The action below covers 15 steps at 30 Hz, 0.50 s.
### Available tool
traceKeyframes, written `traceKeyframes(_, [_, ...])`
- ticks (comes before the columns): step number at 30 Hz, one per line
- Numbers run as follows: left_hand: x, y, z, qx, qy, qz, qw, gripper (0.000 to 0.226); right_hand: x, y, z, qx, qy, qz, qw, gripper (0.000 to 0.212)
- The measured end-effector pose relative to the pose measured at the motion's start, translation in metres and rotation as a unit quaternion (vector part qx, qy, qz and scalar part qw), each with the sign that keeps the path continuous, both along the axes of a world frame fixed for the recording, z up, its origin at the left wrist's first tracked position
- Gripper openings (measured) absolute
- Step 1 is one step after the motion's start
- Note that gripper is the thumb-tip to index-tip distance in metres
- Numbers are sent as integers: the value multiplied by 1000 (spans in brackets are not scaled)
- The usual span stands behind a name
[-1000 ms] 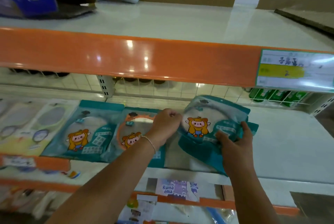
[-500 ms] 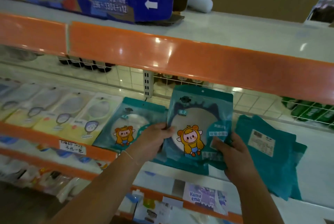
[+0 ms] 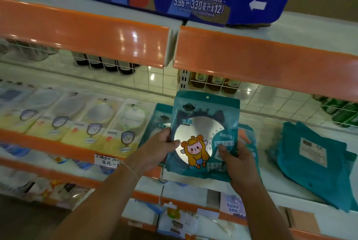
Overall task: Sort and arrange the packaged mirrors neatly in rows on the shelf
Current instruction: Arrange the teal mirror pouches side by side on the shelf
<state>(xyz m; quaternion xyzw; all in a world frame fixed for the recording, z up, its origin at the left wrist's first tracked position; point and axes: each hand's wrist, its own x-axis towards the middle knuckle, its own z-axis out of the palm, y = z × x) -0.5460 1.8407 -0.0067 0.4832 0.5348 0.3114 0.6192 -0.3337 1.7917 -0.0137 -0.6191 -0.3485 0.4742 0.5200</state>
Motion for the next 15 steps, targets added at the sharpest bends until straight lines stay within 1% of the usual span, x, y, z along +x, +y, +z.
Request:
traceKeyframes(2, [-1,2,-4,25,11,0,1000,13,-4,-2,-2,-16,20,-15,1000,9])
traceKeyframes(4, [2,5,-7,31,16,11,999,15,-6,-4,2,-33,56,-32,997,9])
traceKeyframes(6, [7,8,-9,27,26,22,999,15,-1,-5,7,-37,82,-49,995,15])
traceKeyframes(7, [10,10,-9,25,39,21,999,15,5,-5,9,-27,65,-59,996,20])
traceKeyframes(8, [13,12,-10,22,48,18,998,15,13,-5,10,-11,11,-73,997,24])
traceKeyframes(9, [16,15,-11,23,57,15,998,15,22,-5,10,3,-70,-93,993,24])
traceKeyframes(10, [20,16,-11,24,68,13,997,15,34,-4,10,13,-167,-117,979,20])
traceKeyframes(12, [30,17,-9,29,87,11,996,14,57,0,5,9,-332,-143,932,14])
traceKeyframes(14, [44,16,-8,35,85,8,996,13,83,6,-4,-7,-452,-136,882,20])
traceKeyframes(15, [52,15,-8,37,85,1,996,13,97,11,-10,-12,-517,-117,848,22])
